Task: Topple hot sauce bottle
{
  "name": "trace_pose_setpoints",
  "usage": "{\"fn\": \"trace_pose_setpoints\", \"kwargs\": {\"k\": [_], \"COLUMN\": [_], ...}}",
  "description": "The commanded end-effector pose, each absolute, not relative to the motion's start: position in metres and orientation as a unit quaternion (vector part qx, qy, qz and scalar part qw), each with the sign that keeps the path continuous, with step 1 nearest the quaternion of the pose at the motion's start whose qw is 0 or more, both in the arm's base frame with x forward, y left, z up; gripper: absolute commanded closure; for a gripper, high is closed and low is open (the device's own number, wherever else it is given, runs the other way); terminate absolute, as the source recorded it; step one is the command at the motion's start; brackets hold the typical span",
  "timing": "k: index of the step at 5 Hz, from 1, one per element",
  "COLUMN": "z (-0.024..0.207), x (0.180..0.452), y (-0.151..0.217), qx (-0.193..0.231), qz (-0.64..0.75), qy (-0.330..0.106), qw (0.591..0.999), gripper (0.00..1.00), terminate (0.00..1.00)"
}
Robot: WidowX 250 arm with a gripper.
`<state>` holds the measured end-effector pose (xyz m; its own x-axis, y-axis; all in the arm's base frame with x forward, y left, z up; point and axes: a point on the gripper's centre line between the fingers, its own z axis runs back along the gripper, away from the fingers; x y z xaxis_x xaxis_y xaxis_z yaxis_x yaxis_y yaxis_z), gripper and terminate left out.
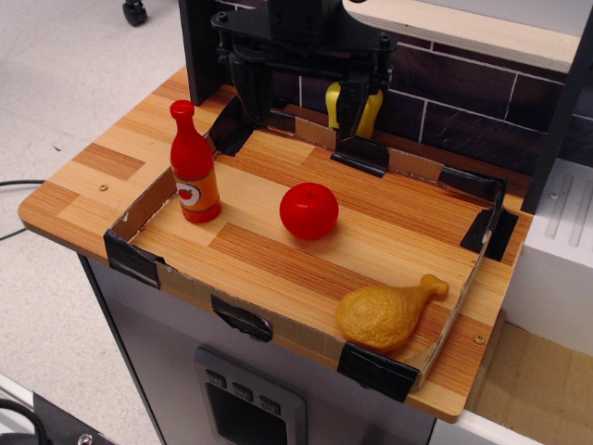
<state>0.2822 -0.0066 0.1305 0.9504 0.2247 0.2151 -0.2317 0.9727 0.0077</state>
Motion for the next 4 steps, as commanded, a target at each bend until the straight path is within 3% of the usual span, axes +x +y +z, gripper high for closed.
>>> {"fn": "trace_pose_setpoints", "kwargs": {"k": [1, 2, 4], "z": [0.130, 0.128, 0.112], "x": [0.282, 0.277, 0.262], "y": [-0.007, 0.017, 0.072], "qx": [0.016, 0.019, 0.045], "qz": [0.116, 0.107, 0.093], "qy": [-0.107, -0.087, -0.102], "qw": [0.987, 0.990, 0.989], "gripper": [0.00, 0.00, 0.00], "terminate": [0.00, 0.00, 0.00]}}
